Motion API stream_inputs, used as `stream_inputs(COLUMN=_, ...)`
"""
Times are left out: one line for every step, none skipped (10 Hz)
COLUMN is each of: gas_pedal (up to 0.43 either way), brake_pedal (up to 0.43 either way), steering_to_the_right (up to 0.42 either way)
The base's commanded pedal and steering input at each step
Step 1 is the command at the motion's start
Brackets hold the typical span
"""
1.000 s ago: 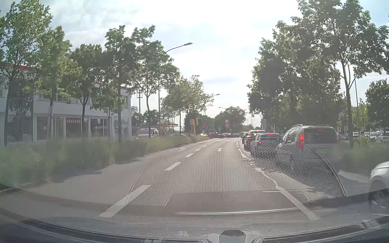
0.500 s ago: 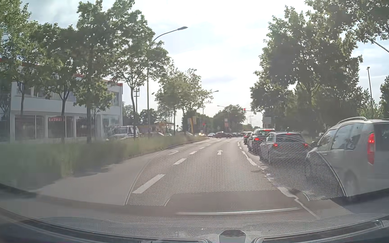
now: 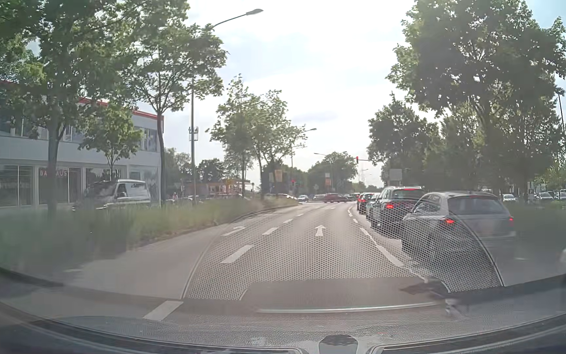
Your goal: Follow the waypoints while adhering to traffic rules and regulations
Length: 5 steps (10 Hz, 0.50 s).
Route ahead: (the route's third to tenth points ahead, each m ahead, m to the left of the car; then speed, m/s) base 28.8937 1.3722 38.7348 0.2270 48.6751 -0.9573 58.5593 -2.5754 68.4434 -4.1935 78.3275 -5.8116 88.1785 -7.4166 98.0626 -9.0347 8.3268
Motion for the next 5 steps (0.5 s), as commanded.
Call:
stream_inputs(gas_pedal=0.039, brake_pedal=0.0, steering_to_the_right=0.006)
stream_inputs(gas_pedal=0.039, brake_pedal=0.0, steering_to_the_right=0.006)
stream_inputs(gas_pedal=0.039, brake_pedal=0.0, steering_to_the_right=0.006)
stream_inputs(gas_pedal=0.039, brake_pedal=0.0, steering_to_the_right=0.006)
stream_inputs(gas_pedal=0.039, brake_pedal=0.0, steering_to_the_right=0.006)
